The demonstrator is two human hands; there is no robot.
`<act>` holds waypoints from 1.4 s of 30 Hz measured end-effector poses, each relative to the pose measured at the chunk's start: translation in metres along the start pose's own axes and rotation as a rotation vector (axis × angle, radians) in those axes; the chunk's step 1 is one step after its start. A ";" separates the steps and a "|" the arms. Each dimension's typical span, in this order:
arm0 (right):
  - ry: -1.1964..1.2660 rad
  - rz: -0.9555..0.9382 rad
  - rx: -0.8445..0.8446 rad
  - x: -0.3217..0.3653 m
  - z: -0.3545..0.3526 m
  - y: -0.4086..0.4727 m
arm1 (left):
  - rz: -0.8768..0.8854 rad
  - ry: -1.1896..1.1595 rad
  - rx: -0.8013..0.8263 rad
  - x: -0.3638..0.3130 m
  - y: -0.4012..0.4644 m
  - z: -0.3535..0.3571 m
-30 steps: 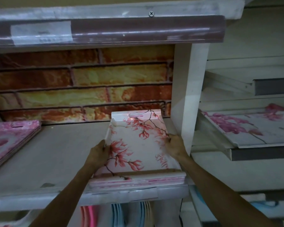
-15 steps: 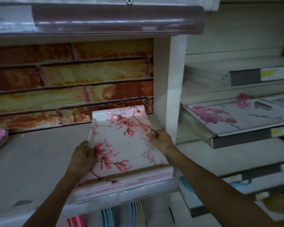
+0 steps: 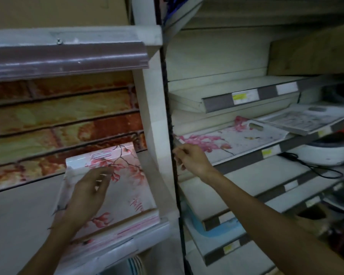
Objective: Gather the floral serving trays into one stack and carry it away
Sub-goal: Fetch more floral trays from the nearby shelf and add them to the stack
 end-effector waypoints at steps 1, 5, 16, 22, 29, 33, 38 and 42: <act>0.012 -0.003 -0.011 0.002 -0.013 0.002 | 0.064 -0.003 0.026 -0.016 0.000 0.013; -0.021 -0.049 -0.062 0.004 -0.068 0.013 | 0.230 -0.028 0.145 -0.069 0.002 0.072; -0.206 -0.145 -0.222 -0.022 -0.194 0.034 | 0.761 0.226 0.369 -0.162 -0.012 0.234; -0.432 -0.227 -0.300 -0.033 -0.250 0.042 | 0.950 0.313 0.372 -0.174 -0.014 0.265; -0.418 -0.100 -0.343 -0.070 -0.280 0.062 | 0.924 0.174 0.370 -0.199 0.010 0.253; -0.092 0.187 -0.366 -0.099 -0.280 0.072 | 0.873 0.063 0.392 -0.222 0.016 0.247; 0.514 0.552 -0.406 -0.118 -0.266 0.088 | 0.788 -0.072 0.424 -0.244 0.016 0.237; 0.722 0.616 -0.365 -0.118 -0.261 0.109 | 0.780 -0.050 0.416 -0.247 0.011 0.230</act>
Point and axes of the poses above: each hand's wrist, its own y-axis towards the middle knuckle, its own z-axis out of the palm, x = y × z, the point moved 9 cm from there along y, towards the middle knuckle, and after that the axes turned 15 degrees about -x, right-handed, at the moved point
